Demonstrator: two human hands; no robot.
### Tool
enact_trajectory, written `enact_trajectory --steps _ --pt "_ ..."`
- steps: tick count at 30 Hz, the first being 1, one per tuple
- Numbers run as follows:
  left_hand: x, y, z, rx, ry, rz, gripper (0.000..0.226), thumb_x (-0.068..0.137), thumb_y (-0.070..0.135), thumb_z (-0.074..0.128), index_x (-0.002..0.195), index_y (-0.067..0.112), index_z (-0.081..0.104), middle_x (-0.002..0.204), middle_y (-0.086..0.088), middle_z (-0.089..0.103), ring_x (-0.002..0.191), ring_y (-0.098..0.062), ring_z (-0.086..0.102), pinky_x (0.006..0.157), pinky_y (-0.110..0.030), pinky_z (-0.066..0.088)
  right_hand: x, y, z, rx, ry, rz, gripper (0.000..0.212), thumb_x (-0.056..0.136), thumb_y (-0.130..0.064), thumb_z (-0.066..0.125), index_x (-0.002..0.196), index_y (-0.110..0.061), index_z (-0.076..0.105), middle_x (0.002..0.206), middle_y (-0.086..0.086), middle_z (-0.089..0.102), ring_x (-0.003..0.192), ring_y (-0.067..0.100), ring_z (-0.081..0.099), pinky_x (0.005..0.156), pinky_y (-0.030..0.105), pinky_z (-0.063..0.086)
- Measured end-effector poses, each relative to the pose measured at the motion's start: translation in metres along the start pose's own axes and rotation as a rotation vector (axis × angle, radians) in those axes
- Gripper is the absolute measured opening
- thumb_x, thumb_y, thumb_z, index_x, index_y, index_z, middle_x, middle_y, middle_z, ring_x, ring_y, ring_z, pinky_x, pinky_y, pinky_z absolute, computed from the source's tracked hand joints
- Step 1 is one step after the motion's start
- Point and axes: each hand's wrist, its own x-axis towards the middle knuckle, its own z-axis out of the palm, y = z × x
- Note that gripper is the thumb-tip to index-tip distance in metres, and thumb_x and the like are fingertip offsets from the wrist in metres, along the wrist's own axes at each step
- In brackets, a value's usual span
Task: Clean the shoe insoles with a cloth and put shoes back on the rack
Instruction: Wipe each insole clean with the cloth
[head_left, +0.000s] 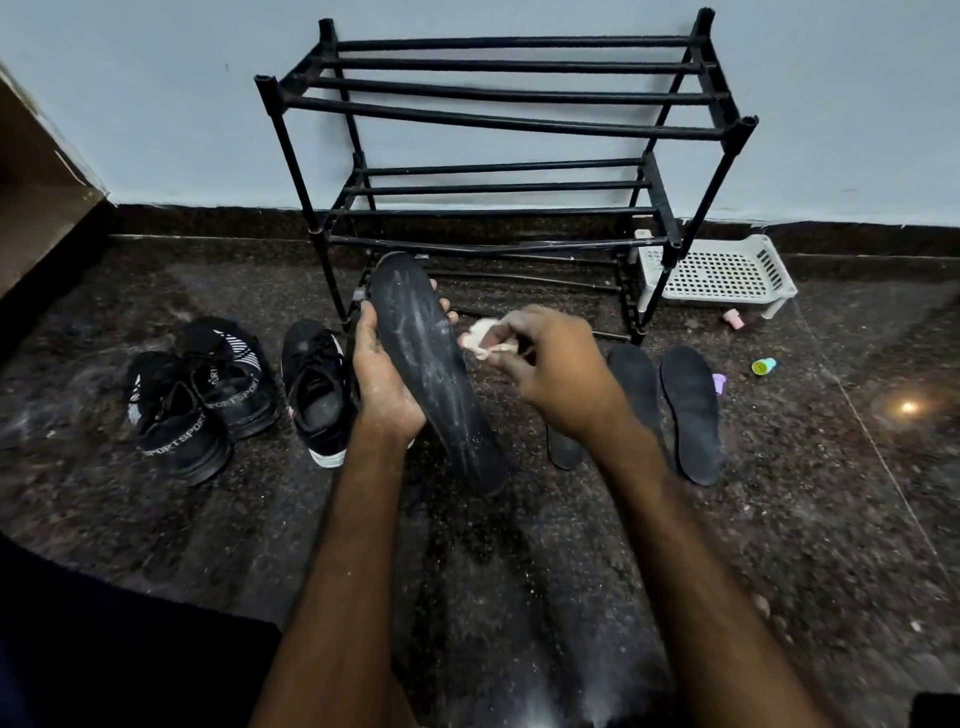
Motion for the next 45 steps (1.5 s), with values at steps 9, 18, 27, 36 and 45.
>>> enact_trajectory --steps 9,18,27,36,45 --pt "0.002 0.012 -0.011 -0.005 -0.053 0.082 0.072 0.097 0.061 0.036 0.139 0.006 0.053 0.116 -0.012 0.063 0.101 -0.026 0.062 0.093 -0.045 0.052 -0.019 0.033 0.004 -0.315 -0.728 0.236 0.012 0.083 -0.011 0.075 0.093 -0.016 0.074 0.088 -0.003 0.068 0.076 0.009 0.06 0.067 0.022 0.048" --pt "-0.016 -0.039 0.025 0.115 -0.047 -0.21 0.066 0.098 0.058 0.038 0.102 0.004 0.075 0.098 -0.015 0.071 0.085 -0.027 0.07 0.076 -0.038 0.06 0.005 0.018 -0.007 0.002 0.372 0.147 0.012 0.093 -0.013 0.063 0.102 -0.018 0.068 0.103 -0.002 0.055 0.087 0.005 0.052 0.069 0.0 0.035" --pt "-0.007 -0.047 0.011 0.078 -0.011 -0.259 0.069 0.095 0.061 0.036 0.105 0.006 0.075 0.102 -0.015 0.071 0.085 -0.027 0.07 0.077 -0.035 0.056 0.007 0.028 0.026 -0.132 -0.109 0.01 0.04 0.084 -0.009 0.073 0.123 -0.009 0.065 0.126 0.0 0.05 0.11 0.019 0.054 0.098 0.03 0.045" --pt "-0.012 -0.053 0.018 0.141 -0.066 -0.349 0.064 0.097 0.056 0.038 0.107 0.004 0.073 0.099 -0.015 0.072 0.083 -0.025 0.07 0.077 -0.036 0.054 0.004 0.042 0.024 -0.095 0.422 -0.056 0.016 0.09 -0.01 0.067 0.105 -0.008 0.069 0.107 0.002 0.064 0.094 0.018 0.062 0.082 0.037 0.055" --pt "-0.016 -0.059 0.022 0.168 -0.059 -0.388 0.059 0.096 0.054 0.041 0.105 0.007 0.075 0.101 -0.012 0.072 0.089 -0.021 0.07 0.087 -0.033 0.051 0.0 0.044 0.036 -0.181 0.461 0.038 0.015 0.089 -0.012 0.064 0.103 -0.009 0.066 0.099 0.004 0.061 0.089 0.023 0.058 0.076 0.041 0.053"
